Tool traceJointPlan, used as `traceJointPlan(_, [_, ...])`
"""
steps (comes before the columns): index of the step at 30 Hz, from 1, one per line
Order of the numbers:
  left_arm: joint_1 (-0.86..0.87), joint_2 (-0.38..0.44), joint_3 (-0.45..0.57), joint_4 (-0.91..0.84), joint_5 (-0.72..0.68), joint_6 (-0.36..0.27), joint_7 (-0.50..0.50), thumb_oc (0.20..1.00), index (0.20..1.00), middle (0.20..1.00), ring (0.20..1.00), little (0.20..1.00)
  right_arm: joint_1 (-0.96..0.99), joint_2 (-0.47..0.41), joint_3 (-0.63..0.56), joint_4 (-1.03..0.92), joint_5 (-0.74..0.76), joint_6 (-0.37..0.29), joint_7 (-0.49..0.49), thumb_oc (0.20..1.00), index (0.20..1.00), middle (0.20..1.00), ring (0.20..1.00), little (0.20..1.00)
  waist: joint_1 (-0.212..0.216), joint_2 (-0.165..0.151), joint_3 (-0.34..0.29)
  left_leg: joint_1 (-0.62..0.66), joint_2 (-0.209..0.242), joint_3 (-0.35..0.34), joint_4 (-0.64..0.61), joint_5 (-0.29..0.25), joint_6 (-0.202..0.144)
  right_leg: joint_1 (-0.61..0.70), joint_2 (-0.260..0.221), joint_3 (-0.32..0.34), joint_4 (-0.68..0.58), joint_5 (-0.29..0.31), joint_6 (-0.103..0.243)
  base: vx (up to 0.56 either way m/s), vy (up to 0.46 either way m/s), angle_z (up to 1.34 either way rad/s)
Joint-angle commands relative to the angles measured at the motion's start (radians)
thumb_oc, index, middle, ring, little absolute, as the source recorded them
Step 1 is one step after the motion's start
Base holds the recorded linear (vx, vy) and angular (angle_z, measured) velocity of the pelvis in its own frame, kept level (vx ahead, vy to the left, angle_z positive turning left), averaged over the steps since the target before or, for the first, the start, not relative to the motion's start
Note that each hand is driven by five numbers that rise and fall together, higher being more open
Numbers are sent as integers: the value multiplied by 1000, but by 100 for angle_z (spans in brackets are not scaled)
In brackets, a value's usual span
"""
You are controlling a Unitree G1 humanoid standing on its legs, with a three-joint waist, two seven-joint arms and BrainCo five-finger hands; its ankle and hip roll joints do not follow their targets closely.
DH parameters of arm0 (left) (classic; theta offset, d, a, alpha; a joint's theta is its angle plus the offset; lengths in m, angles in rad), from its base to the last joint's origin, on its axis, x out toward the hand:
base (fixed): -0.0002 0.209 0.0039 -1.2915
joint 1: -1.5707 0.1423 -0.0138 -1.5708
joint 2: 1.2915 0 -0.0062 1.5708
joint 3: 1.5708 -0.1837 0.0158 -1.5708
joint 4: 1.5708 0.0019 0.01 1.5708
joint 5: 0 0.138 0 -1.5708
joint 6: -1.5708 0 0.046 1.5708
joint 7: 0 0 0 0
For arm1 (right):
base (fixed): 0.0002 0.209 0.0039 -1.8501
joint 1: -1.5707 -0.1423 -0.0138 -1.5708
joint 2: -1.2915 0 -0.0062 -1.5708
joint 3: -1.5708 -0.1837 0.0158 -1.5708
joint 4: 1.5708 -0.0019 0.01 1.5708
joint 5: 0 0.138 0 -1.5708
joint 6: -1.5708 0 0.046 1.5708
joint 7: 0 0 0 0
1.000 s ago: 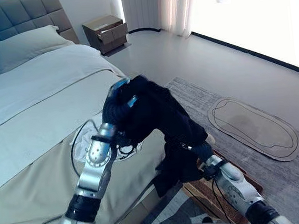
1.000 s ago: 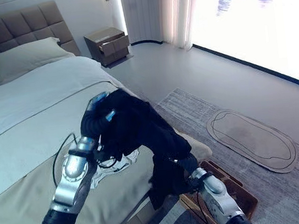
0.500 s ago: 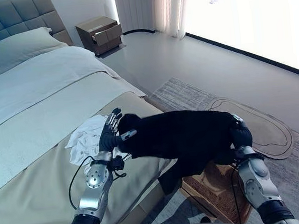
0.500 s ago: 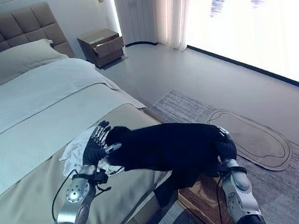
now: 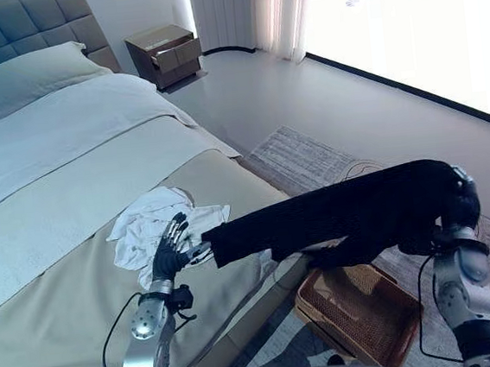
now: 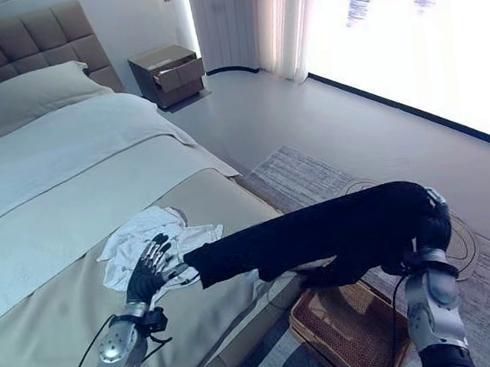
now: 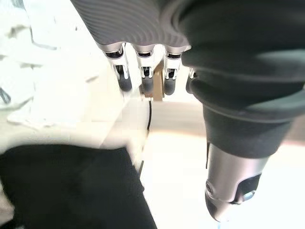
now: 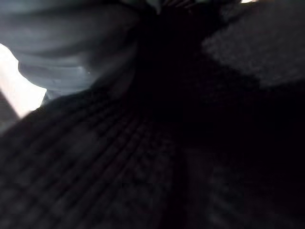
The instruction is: Pick up clothes into the bucket
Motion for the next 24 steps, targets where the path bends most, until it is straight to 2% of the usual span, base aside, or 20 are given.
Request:
traceJointPlan(1, [-40, 36, 44, -33, -34, -73, -8, 1000, 1000, 1000, 1000, 1000, -121, -63, -102, -83, 3, -124, -18, 200, 200, 200, 200, 200, 5, -56, -4, 9, -9, 7, 56, -79, 12, -35, -5, 31, 37, 15, 10, 0, 0, 0])
traceJointPlan(7, [-27, 19, 77, -14, -53, -82, 6, 1000, 1000, 1000, 1000, 1000, -119, -96, -132, -93, 20, -133, -13, 200, 200, 200, 200, 200, 4, -61, -3, 6, -10, 9, 59, -80, 12, -37, -4, 35, 36, 15, 10, 0, 0, 0])
traceJointPlan(12, [-37, -10, 117, -11, -123, -89, 22, 1000, 1000, 1000, 1000, 1000, -110, -58, -128, -126, 42, -134, 3, 200, 200, 200, 200, 200, 1, -61, 2, 3, -11, 10, 58, -79, 13, -40, -4, 35, 37, 16, 9, 0, 0, 0])
traceJointPlan(19, [-38, -13, 144, -16, -120, -96, 43, 1000, 1000, 1000, 1000, 1000, -100, -44, -113, -153, 39, -119, 22, 200, 200, 200, 200, 200, 0, -64, 4, 2, -11, 11, 59, -78, 13, -42, -4, 39, 38, 16, 8, 0, 0, 0])
traceJointPlan(24, [-40, -26, 175, -14, -103, -112, 77, 1000, 1000, 1000, 1000, 1000, -57, -3, -86, -162, 15, -99, 33, 200, 200, 200, 200, 200, -3, -66, 11, -1, -13, 11, 63, -80, 14, -46, -5, 40, 41, 17, 7, 0, 0, 0])
